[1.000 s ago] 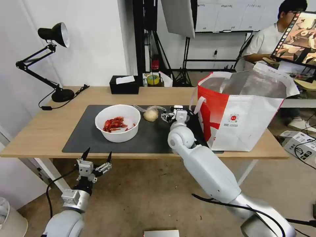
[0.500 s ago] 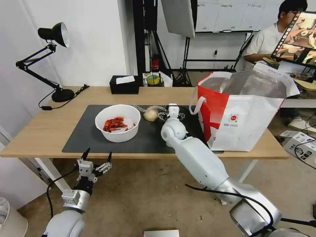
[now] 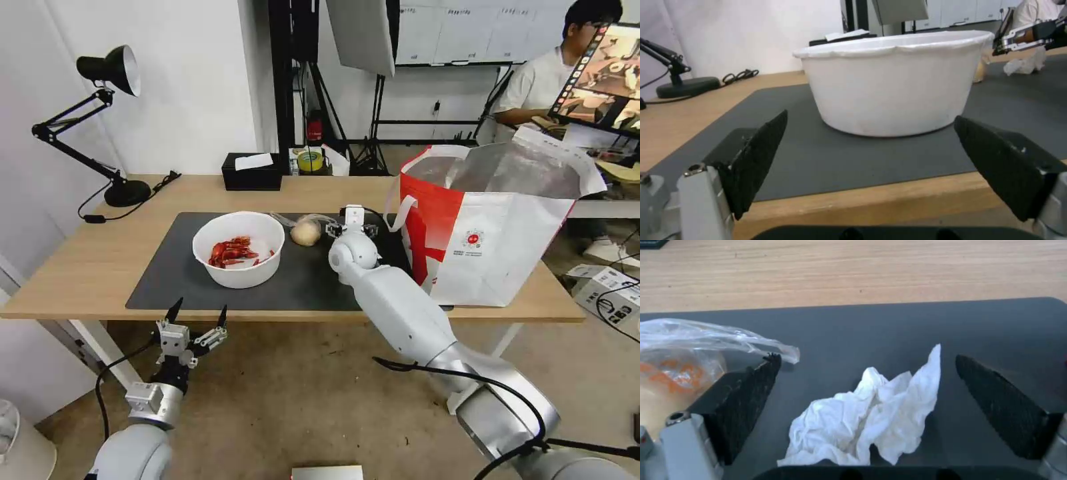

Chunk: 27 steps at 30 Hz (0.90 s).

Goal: Pick up the trash from the table and place it into the takeout bag.

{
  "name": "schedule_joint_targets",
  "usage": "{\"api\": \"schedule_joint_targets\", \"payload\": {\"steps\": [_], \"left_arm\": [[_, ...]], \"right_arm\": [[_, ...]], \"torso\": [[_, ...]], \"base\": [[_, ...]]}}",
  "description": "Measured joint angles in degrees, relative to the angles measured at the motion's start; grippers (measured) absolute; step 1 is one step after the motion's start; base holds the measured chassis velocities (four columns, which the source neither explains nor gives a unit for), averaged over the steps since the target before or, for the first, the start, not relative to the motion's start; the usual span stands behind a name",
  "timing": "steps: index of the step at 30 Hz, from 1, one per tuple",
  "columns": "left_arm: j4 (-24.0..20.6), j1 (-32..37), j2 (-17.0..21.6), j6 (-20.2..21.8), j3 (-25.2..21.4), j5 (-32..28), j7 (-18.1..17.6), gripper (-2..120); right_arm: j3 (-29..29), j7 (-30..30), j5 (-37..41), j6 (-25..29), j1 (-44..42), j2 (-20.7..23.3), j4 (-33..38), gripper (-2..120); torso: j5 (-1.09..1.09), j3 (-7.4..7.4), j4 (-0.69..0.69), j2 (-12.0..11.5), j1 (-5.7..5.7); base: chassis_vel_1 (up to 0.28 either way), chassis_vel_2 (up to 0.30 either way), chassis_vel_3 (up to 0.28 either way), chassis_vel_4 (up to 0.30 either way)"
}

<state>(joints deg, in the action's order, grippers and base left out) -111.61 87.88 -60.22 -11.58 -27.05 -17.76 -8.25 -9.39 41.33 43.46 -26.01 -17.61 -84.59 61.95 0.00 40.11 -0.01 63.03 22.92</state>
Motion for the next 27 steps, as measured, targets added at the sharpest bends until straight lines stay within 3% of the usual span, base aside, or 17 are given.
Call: {"api": "schedule_joint_targets", "payload": {"steps": [27], "left_arm": [[-0.91,0.07,0.44,-0.02,-0.28,-0.42,0.06,100]], "right_arm": [[1.09,-0.38,1.28,-3.27,0.80,-1.70,-3.69,97]], "torso": [[0.00,0.00,0.00,0.00,0.00]], "base": [[0.000,0.000,0.000,0.000]]}}
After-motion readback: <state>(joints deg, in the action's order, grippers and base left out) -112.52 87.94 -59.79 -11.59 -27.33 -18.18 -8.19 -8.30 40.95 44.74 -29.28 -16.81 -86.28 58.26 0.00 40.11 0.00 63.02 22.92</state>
